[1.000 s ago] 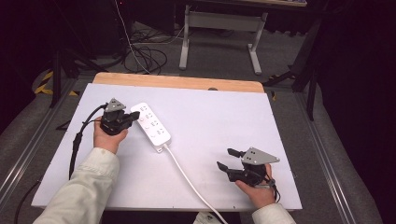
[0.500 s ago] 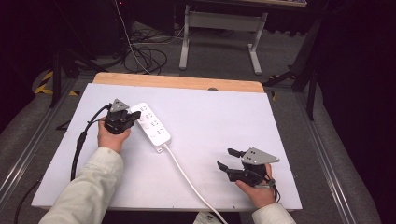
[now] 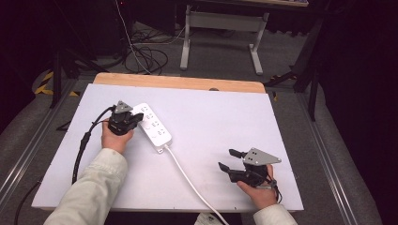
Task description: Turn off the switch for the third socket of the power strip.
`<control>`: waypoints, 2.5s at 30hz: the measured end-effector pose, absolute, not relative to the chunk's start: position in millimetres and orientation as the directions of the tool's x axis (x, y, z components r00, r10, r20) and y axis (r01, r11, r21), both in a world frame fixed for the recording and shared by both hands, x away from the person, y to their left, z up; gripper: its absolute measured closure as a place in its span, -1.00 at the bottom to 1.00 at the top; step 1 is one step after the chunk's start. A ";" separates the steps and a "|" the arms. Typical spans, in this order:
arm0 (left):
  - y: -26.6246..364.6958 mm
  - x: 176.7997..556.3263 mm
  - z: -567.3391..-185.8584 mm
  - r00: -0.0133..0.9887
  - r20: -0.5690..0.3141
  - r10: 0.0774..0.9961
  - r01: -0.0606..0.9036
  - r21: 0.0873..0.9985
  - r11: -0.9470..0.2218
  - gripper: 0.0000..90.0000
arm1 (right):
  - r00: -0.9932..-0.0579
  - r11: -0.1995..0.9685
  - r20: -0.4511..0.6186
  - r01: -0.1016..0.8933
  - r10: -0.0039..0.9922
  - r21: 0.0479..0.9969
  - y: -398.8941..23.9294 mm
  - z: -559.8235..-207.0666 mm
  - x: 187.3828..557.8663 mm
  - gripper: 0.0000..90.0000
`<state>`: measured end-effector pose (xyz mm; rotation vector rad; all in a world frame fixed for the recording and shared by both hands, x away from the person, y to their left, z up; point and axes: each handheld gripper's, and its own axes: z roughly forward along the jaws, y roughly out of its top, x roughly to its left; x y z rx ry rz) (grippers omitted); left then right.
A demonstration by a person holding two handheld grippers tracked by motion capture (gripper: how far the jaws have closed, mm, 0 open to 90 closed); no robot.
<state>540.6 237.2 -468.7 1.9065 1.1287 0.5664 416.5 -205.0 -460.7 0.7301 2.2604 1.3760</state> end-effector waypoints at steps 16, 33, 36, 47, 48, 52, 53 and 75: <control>233.9 544.3 -474.2 0.465 -0.005 0.885 0.507 0.821 -0.262 1.00 | -0.791 0.386 -0.063 0.226 0.609 0.894 -204.4 -461.7 416.8 -0.18; 227.3 544.6 -475.7 0.442 0.045 0.896 0.508 0.810 -0.291 1.00 | -0.791 0.387 -0.060 0.230 0.609 0.893 -204.5 -462.0 417.0 -0.17; 227.0 544.4 -475.8 0.439 0.041 0.898 0.511 0.811 -0.287 1.00 | -0.792 0.387 -0.059 0.230 0.608 0.893 -204.3 -462.3 417.1 -0.17; 227.3 545.1 -475.4 0.441 0.032 0.897 0.515 0.809 -0.283 1.00 | -0.792 0.377 -0.046 0.238 0.609 0.895 -205.0 -462.6 417.5 -0.17; 227.4 545.3 -475.3 0.444 0.033 0.895 0.515 0.808 -0.286 1.00 | -0.792 0.377 -0.047 0.237 0.609 0.895 -205.3 -462.6 417.7 -0.17; 227.5 544.9 -475.4 0.454 0.053 0.890 0.506 0.806 -0.306 1.00 | -0.791 0.377 -0.045 0.240 0.610 0.895 -205.3 -462.9 418.2 -0.17; 226.9 545.0 -475.5 0.454 0.054 0.889 0.504 0.808 -0.306 1.00 | -0.791 0.377 -0.045 0.240 0.610 0.895 -205.2 -463.1 418.3 -0.17; 226.1 549.9 -469.3 0.459 0.042 0.887 0.548 0.773 -0.320 1.00 | -0.792 0.377 -0.044 0.240 0.609 0.894 -205.5 -463.1 418.5 -0.17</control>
